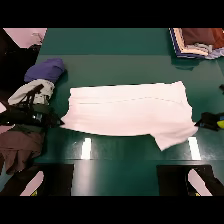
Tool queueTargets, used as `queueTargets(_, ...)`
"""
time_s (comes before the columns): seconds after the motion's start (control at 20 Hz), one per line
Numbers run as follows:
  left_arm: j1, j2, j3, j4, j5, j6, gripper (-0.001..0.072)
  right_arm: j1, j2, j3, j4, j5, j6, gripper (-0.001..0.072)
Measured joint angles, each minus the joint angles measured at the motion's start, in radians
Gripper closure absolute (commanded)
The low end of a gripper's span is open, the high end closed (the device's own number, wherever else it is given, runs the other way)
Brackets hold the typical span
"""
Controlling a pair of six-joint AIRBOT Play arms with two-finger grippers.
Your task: Fold the shirts.
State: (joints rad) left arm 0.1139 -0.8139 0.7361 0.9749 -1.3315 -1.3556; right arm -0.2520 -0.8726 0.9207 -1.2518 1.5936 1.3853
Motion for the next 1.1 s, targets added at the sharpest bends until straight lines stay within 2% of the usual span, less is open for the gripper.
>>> queueTargets(0.4,0.000,-0.367,0.233,-0.016,0.193,0.000,0.0683,0.113,-0.356,0.322,0.003,-0.171,-0.014,0.0699)
queueTargets(0.65,0.000,-0.603,0.377,-0.071,0.273,0.002,0.0683,0.138,-0.600,0.516,0.017,-0.217,-0.016,0.0699)
queueTargets(0.8,-0.001,-0.680,0.423,-0.087,0.338,0.003,0.0682,0.146,-0.723,0.623,0.033,-0.229,-0.016,0.0698)
queueTargets(0.85,-0.001,-0.694,0.431,-0.094,0.367,0.008,0.0641,0.149,-0.758,0.655,0.045,-0.237,-0.016,0.0697)
queueTargets(0.9,-0.001,-0.704,0.437,-0.102,0.396,0.011,0.0392,0.151,-0.794,0.687,0.063,-0.246,-0.016,0.0688)
queueTargets(0.95,0.000,-0.712,0.441,-0.106,0.422,0.015,0.0203,0.151,-0.824,0.716,0.082,-0.261,-0.016,0.0581)
queueTargets(1.0,0.001,-0.716,0.444,-0.118,0.443,0.018,0.0179,0.151,-0.855,0.747,0.110,-0.278,-0.016,0.0387)
queueTargets(1.05,0.001,-0.721,0.447,-0.132,0.459,0.020,0.0180,0.151,-0.884,0.777,0.140,-0.289,-0.016,0.0228)
queueTargets(1.1,0.000,-0.724,0.450,-0.142,0.465,0.023,0.0180,0.150,-0.908,0.805,0.170,-0.298,-0.016,0.0224)
